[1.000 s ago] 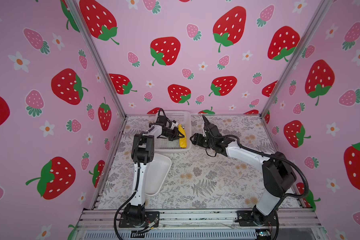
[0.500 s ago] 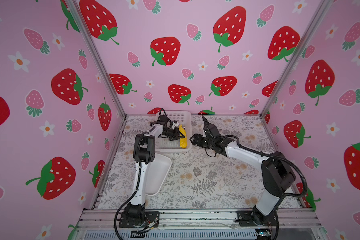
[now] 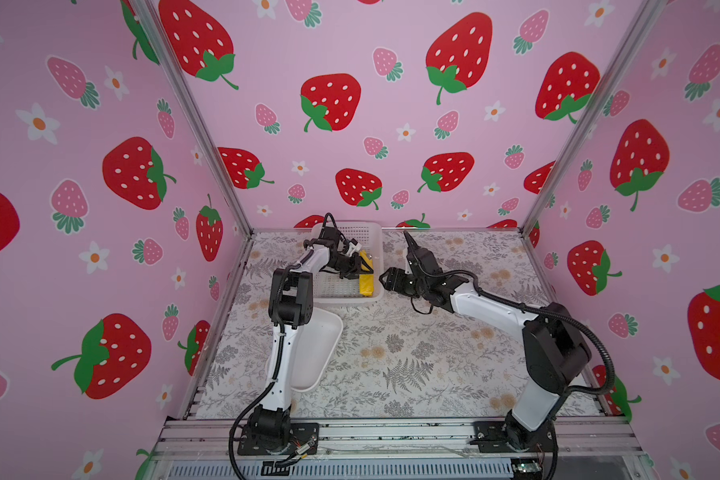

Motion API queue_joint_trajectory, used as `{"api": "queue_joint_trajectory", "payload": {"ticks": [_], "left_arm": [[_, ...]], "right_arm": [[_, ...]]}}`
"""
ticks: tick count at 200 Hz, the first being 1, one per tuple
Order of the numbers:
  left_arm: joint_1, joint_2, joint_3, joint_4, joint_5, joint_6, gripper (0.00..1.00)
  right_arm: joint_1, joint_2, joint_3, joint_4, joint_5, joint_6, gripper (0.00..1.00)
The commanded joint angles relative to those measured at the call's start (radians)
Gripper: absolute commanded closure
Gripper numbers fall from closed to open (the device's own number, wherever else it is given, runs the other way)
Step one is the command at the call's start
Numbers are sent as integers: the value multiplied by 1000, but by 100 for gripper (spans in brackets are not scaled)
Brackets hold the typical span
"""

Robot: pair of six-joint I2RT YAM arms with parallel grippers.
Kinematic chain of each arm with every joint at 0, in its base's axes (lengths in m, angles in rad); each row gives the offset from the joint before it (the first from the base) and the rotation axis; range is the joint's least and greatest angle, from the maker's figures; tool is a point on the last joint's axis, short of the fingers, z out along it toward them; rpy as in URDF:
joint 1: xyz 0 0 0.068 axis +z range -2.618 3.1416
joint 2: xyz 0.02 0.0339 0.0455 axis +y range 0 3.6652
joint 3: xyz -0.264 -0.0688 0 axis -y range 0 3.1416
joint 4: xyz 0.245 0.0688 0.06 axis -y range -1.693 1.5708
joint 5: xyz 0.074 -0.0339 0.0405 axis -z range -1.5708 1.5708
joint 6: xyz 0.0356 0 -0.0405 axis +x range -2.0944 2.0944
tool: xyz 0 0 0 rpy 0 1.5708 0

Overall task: Place the utensils on the paper napkin and roll it up
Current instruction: 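Lower the yellow roll upright into the basket with the left gripper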

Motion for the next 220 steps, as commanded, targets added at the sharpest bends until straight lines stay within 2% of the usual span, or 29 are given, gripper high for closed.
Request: {"api": "queue_joint_trajectory", "payload": {"ticks": [1,73,88,132,155,193,220], "left_arm": [[-8,5,3,-87,-165,27,59],[-11,-89,-3,-81,-260,7,42],[-12,-106,-7,-82,-274,6,34],[-12,-168,-39,-90,-382,-22,30],[-12,-186,-62,-93,-440,-41,36],[-12,-137,-28,-117,-401,-46,56],[-12,-102,-5,-132,-385,-54,63]], "right_arm": [[-3,-4,12,-8,2,7,29],[-3,-21,-5,1,2,11,29],[-3,-22,-6,2,0,10,29],[-4,-27,-12,5,-2,9,29],[-2,-28,-19,13,-5,9,28],[-3,-32,-28,18,-7,9,28],[-3,-33,-31,19,-8,8,28]]}}
